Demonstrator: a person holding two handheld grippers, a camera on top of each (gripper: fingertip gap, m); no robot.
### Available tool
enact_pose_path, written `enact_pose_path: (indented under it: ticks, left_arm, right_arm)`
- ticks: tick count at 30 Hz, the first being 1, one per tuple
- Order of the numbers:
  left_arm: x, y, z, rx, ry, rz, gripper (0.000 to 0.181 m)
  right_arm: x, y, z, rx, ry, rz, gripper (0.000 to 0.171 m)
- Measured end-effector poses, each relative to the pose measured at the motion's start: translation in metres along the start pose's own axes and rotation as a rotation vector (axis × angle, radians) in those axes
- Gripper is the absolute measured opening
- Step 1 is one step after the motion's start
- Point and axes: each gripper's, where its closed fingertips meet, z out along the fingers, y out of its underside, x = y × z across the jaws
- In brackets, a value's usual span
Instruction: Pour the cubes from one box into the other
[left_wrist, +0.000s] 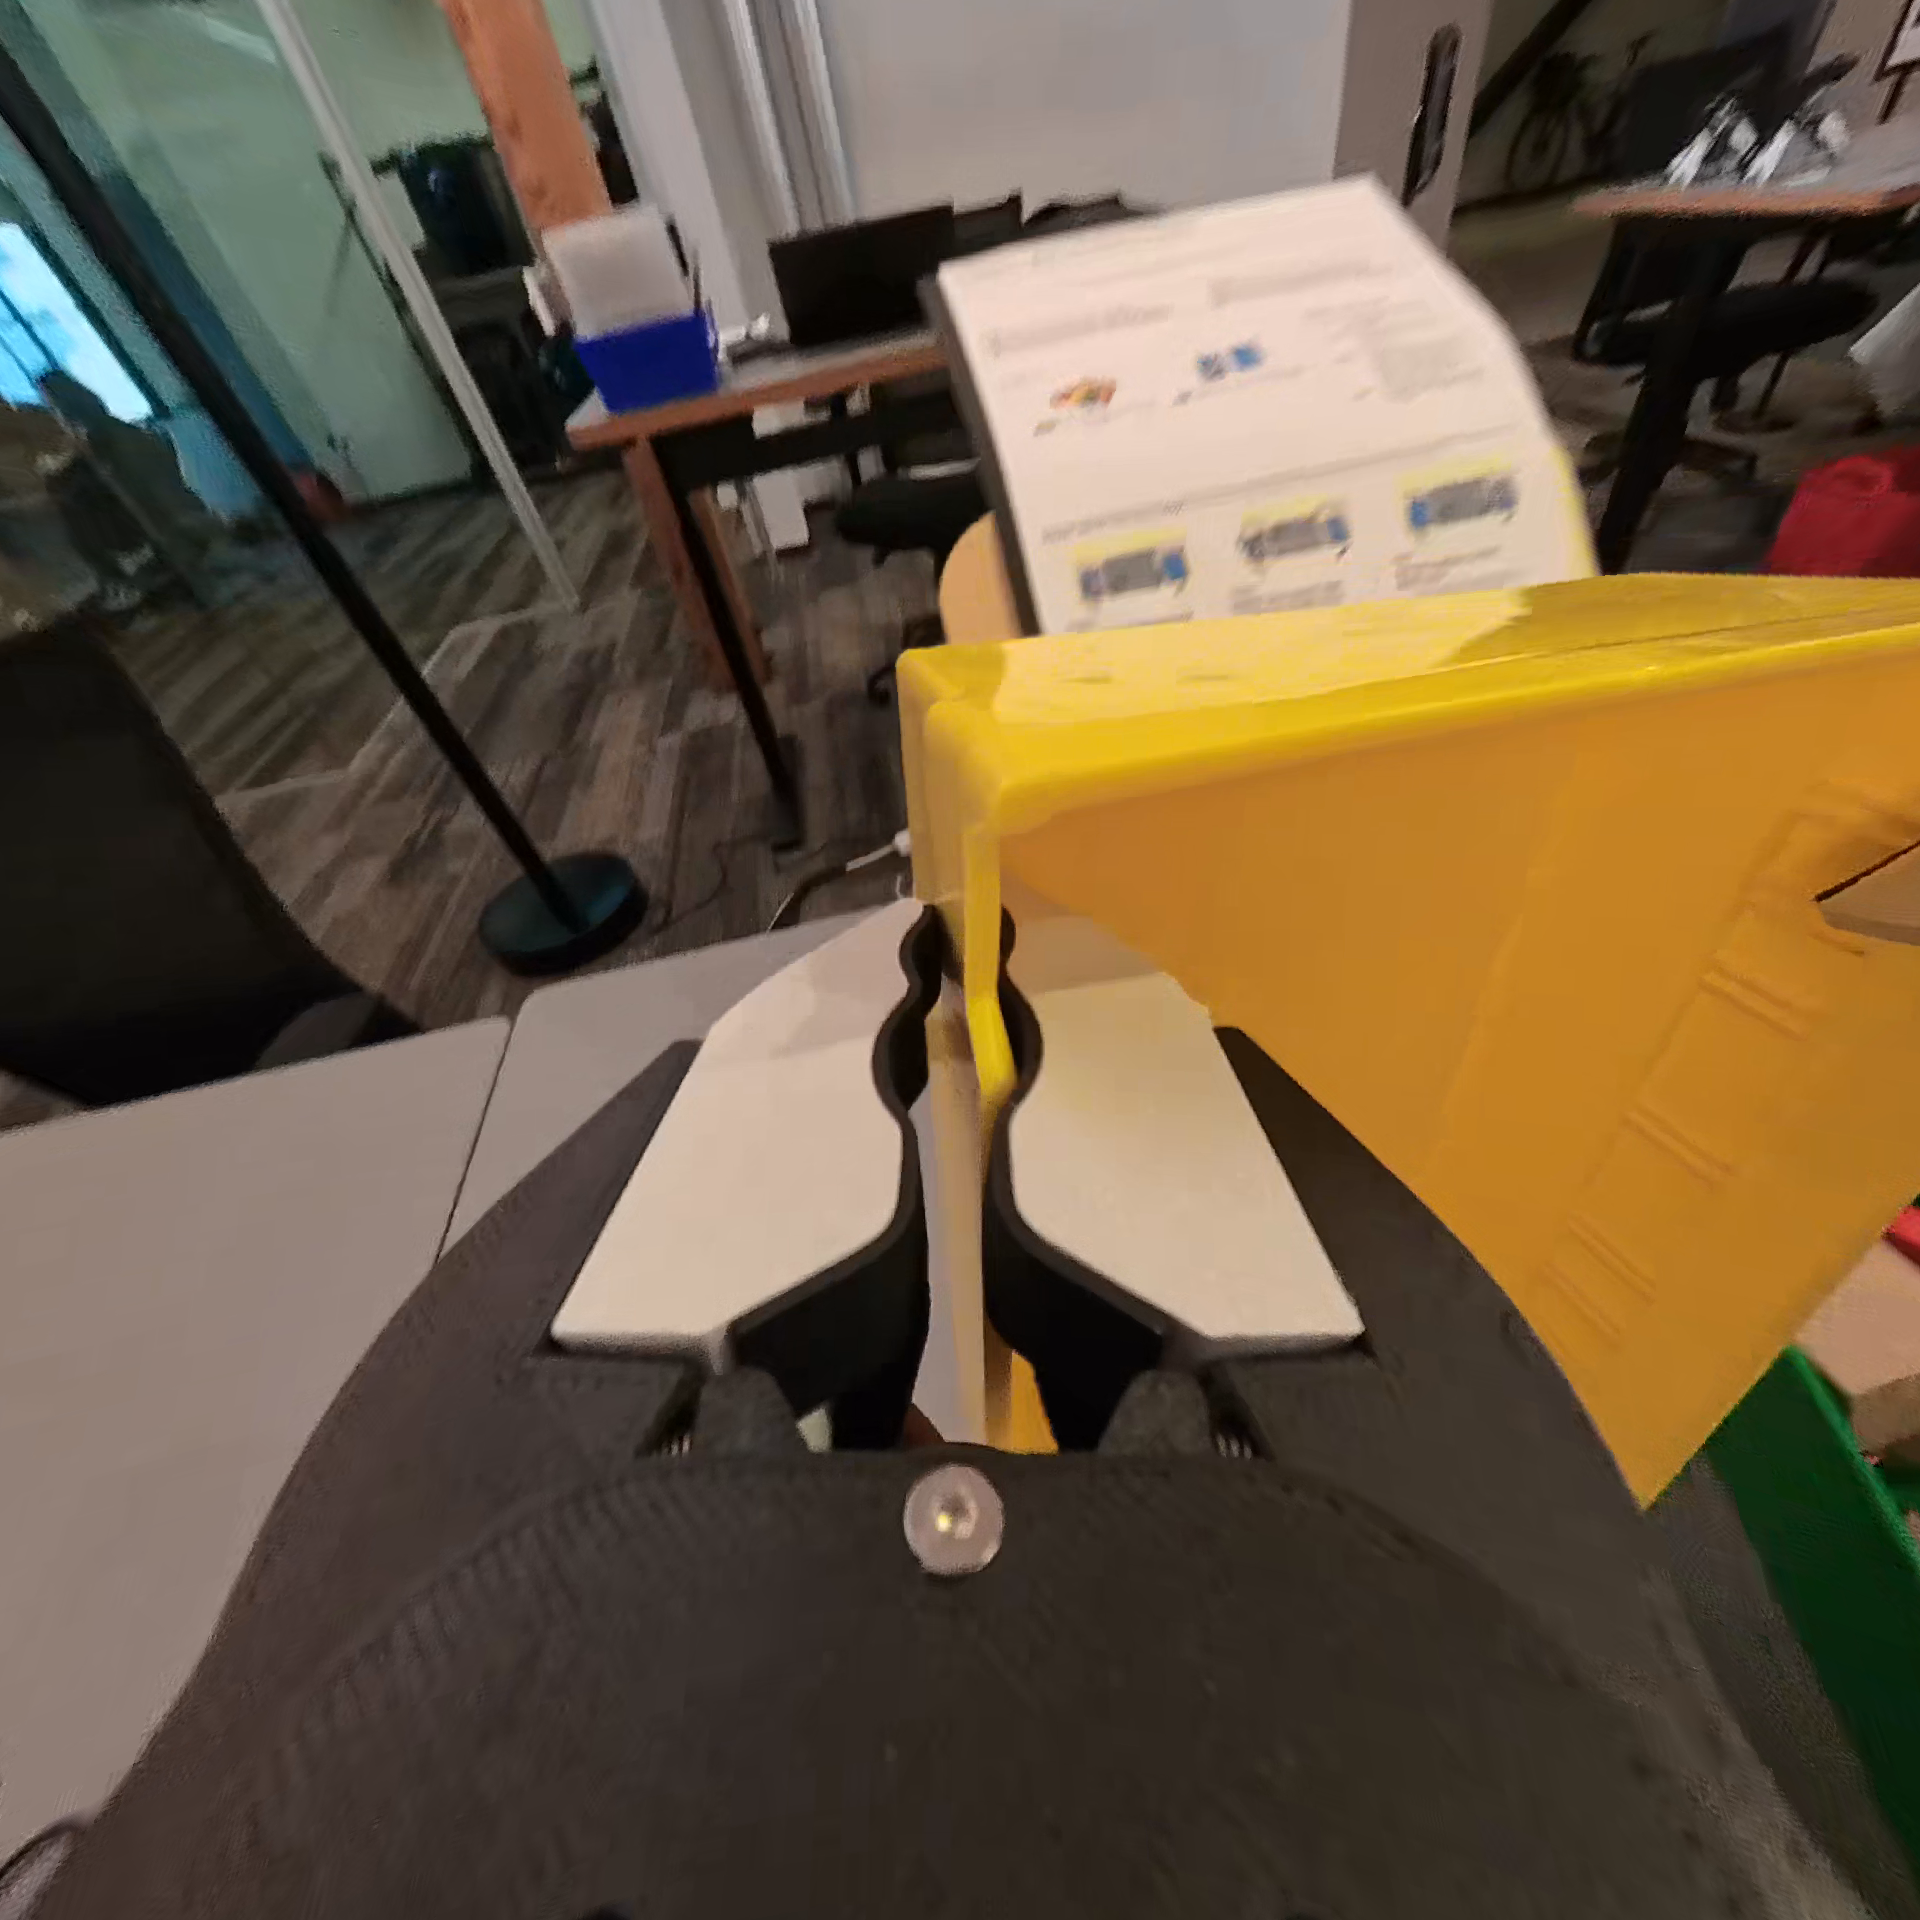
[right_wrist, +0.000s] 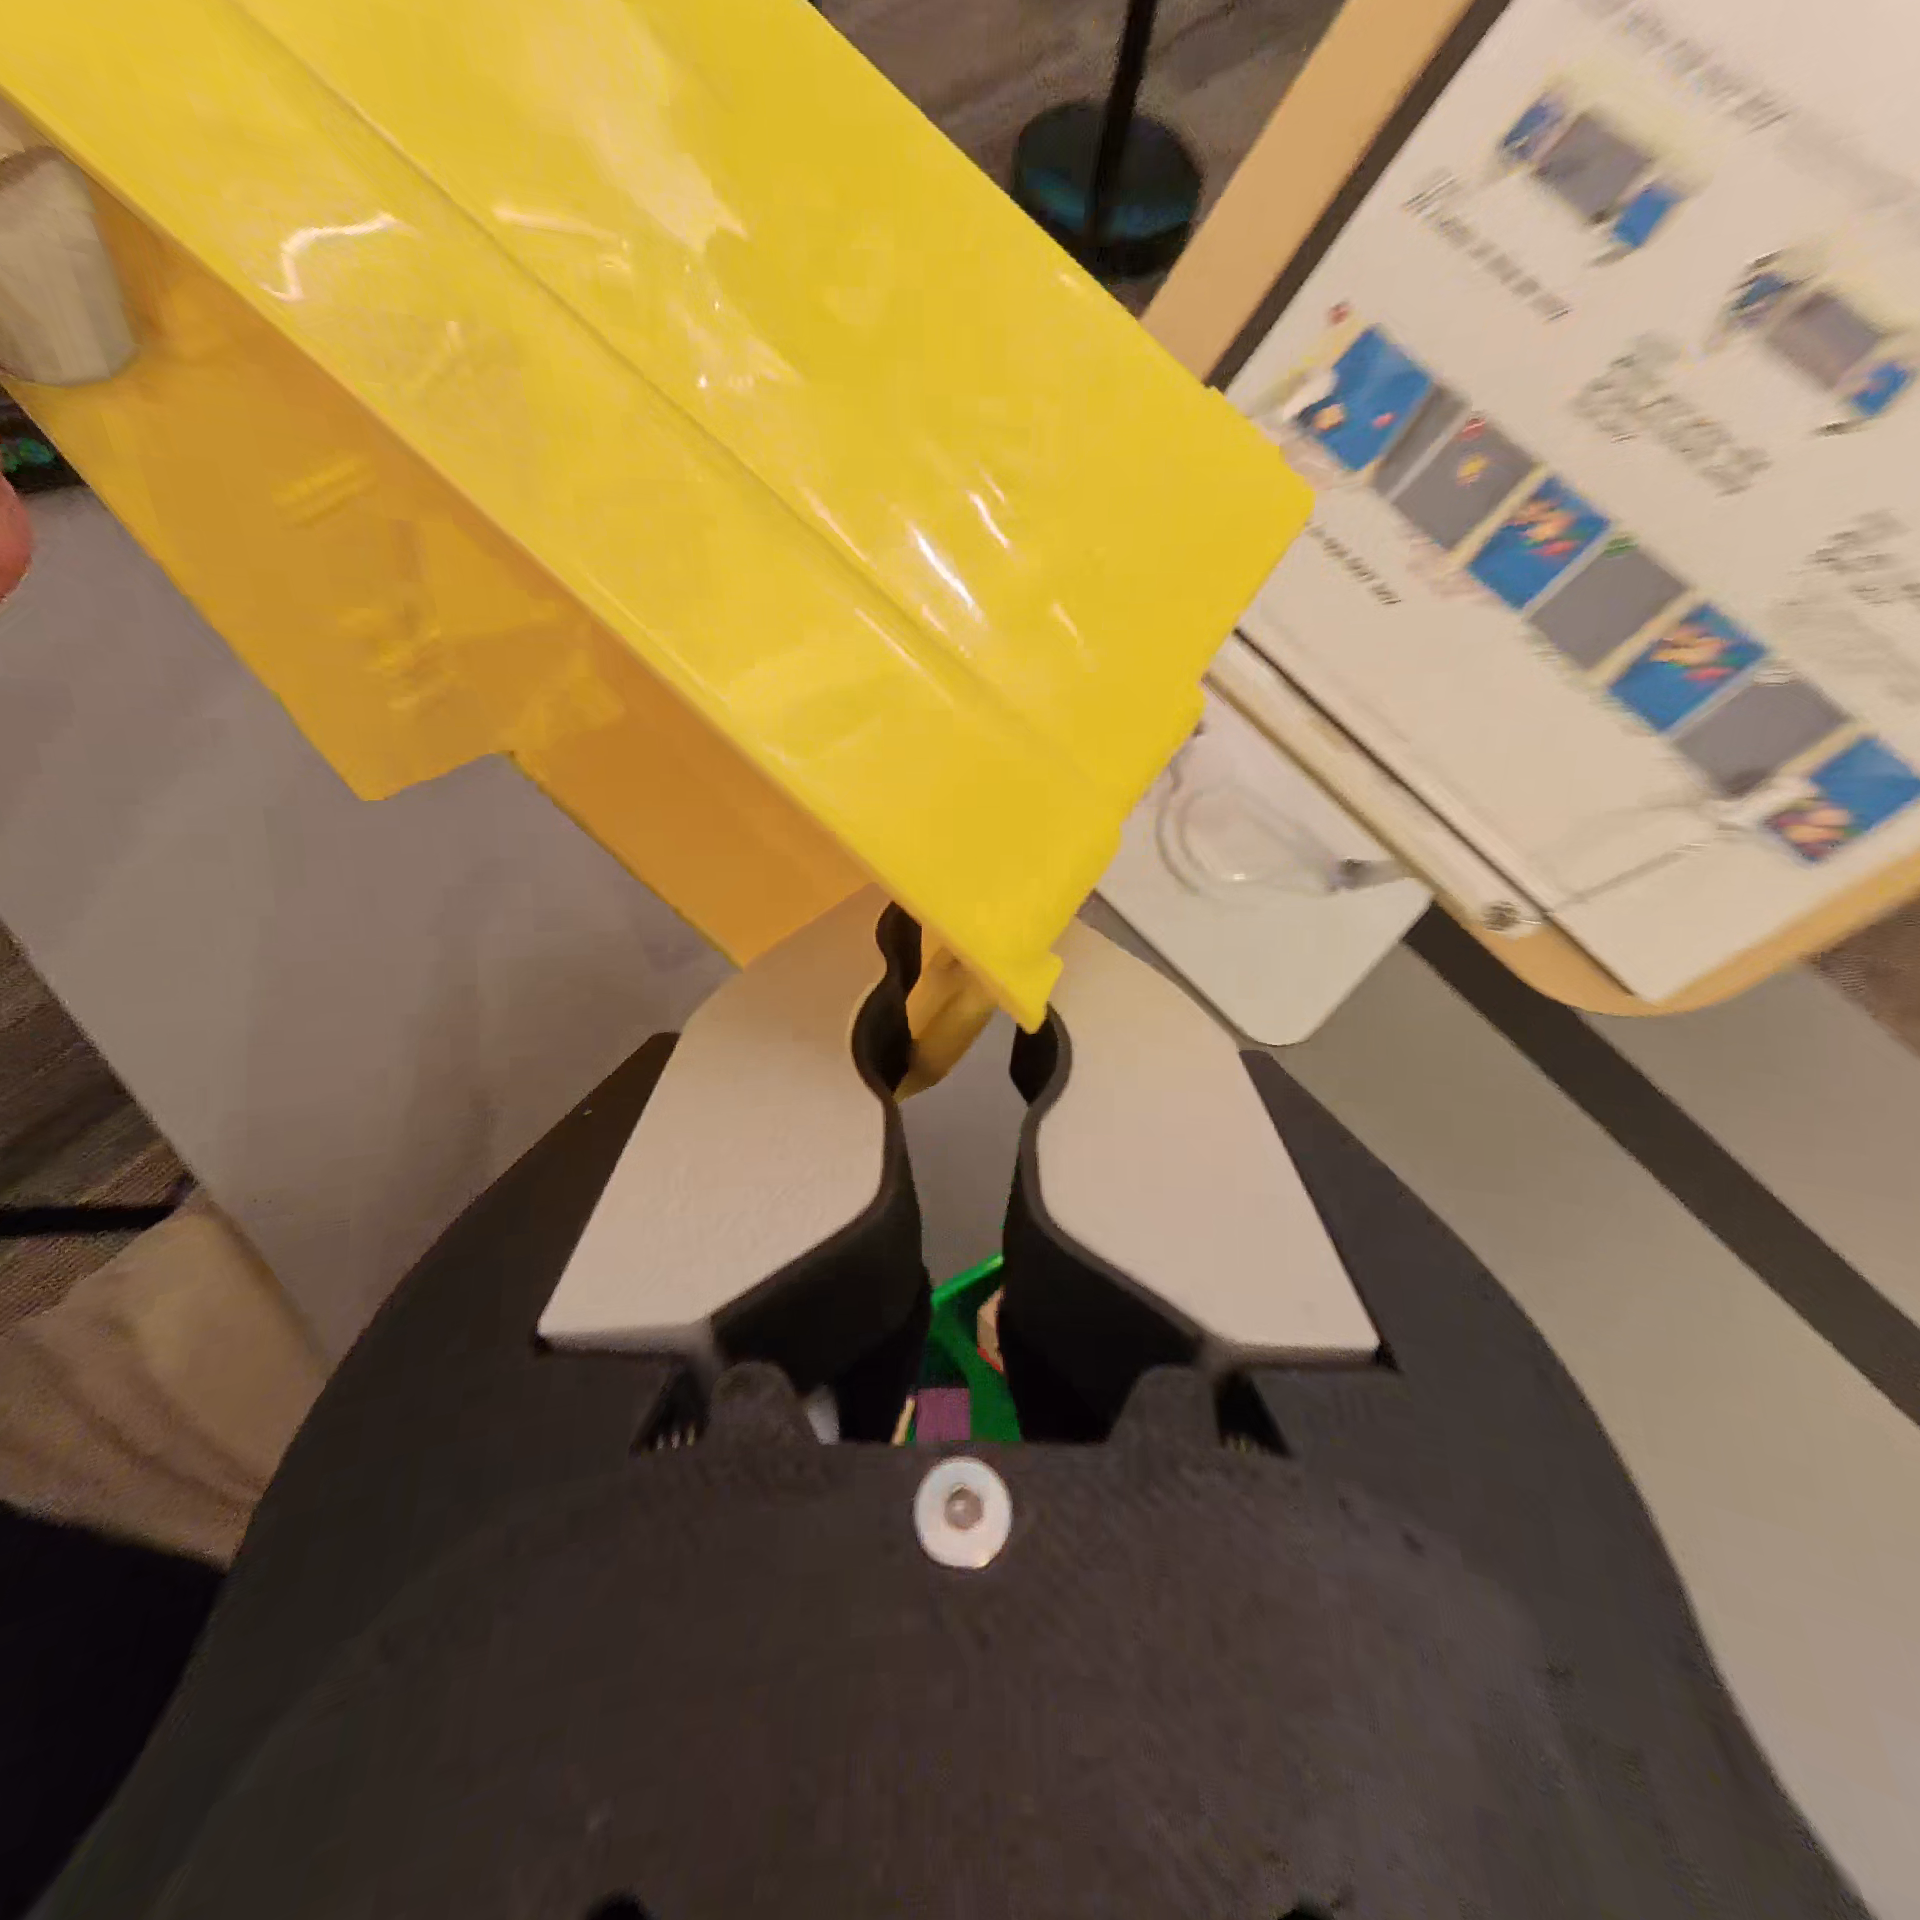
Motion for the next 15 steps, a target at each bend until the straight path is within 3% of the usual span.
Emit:
enact_pose_path:
  ticks: [1,7,15]
  left_arm:
    - [-0.008,0.009,0.001,-0.032,-0.005,-0.001,0.005]
    - [-0.044,0.056,0.013,-0.234,-0.024,0.01,0.007]
    - [-0.063,0.136,0.05,-0.526,0.077,-0.069,0.009]
  right_arm:
    - [-0.006,0.001,0.012,-0.033,-0.028,0.002,0.009]
    - [-0.028,0.014,0.074,-0.225,-0.133,0.001,0.008]
    - [-0.036,0.034,0.135,-0.36,-0.281,0.135,0.008]
